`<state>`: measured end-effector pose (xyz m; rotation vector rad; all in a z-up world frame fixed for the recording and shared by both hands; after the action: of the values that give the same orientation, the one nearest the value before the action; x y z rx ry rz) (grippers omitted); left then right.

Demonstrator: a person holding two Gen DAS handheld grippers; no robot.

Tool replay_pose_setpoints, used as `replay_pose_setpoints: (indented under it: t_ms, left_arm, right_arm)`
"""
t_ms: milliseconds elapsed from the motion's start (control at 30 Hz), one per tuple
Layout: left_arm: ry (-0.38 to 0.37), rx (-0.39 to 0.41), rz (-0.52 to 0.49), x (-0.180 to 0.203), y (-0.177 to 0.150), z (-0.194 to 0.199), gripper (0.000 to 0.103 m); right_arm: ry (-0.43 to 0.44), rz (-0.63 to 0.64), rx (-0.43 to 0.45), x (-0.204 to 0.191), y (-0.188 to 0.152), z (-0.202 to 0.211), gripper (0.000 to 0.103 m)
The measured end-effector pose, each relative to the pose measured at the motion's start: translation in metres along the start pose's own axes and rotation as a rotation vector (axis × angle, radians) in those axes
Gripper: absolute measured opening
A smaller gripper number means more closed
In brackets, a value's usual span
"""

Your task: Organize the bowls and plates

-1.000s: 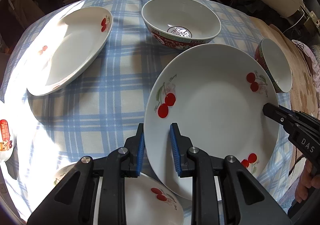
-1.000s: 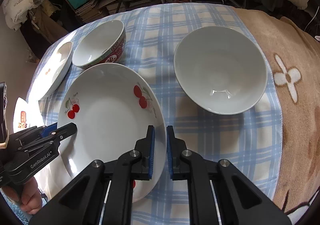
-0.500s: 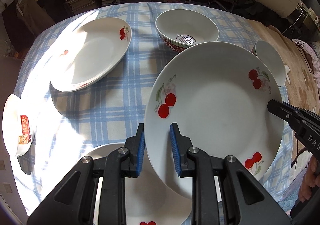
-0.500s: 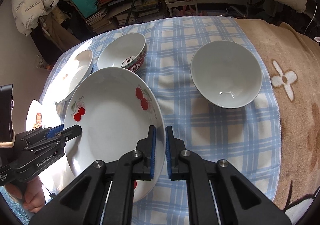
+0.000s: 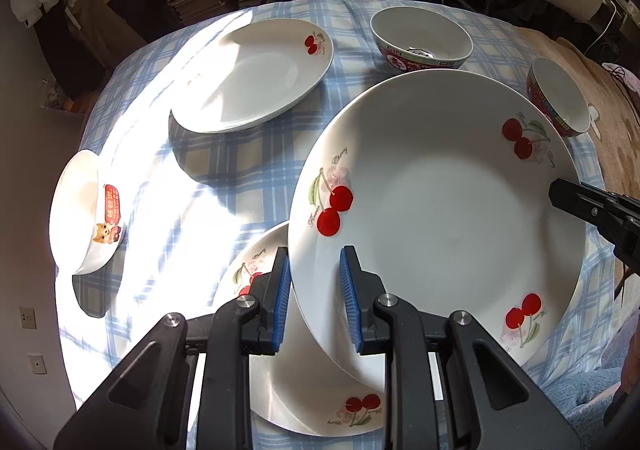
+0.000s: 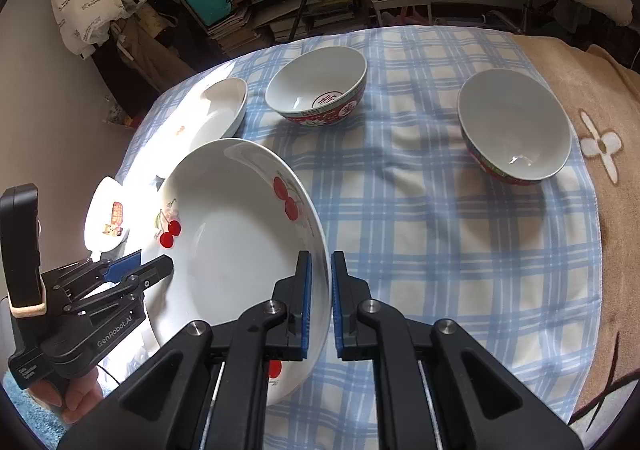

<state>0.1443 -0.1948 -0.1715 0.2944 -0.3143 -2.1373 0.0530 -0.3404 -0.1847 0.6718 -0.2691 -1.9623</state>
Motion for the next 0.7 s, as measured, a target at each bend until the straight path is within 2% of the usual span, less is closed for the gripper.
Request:
replay_pose_setpoints:
  t_ms: [200,500,533,567,600,633,667,700]
  left_arm:
    - [0.025,-0.032,0.019,-0.017,-0.02,-0.002,0.024]
    - [0.047,-0.059,0.035,-0.036,-0.049,-0.006,0.022]
    - [-0.017,-0.044,0.032,-0.032,-0.051,-0.003,0.013]
    - [-0.13,-0.038,0.034,-0.022,-0.051,0.002,0.008]
    - [-0.169,-0.008,0.017,-0.01,-0.049,0.011,0.01]
    - [-0.12,0.035,-0.027,0.002,-0.045,0.02,0.011]
    - [-0.042,0.054,-0.069,0.011,-0.041,0.022,0.013]
    - [0.006,0.033,-0.075,0.014,-0.038,0.019,0.013]
  right_arm:
    - [0.012,0.043,-0.02,-0.022,-0.013,-0.006,0.011]
    - [-0.016,0.142,-0.041,-0.052,-0.03,-0.023,0.011]
    - [-0.012,0.149,-0.044,-0.055,-0.031,-0.025,0.011]
    - [0.032,0.146,-0.054,-0.06,-0.033,-0.027,0.007]
    - [0.07,0.14,-0.068,-0.066,-0.036,-0.029,0.007]
    - [0.053,0.152,-0.076,-0.072,-0.039,-0.032,0.005]
    - [0.0,0.191,-0.06,-0.078,-0.042,-0.036,0.005]
    - [-0.061,0.211,-0.057,-0.081,-0.047,-0.042,0.007]
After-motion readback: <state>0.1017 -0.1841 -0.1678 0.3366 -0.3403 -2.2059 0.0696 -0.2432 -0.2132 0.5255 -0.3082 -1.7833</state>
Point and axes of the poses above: each gripper's, at about its wrist camera, not at the fingertips, and z roughly against the way its jaws point, x to its right, y to its top, the point moved 5 cm from there along -z, roughly the way its jaws point
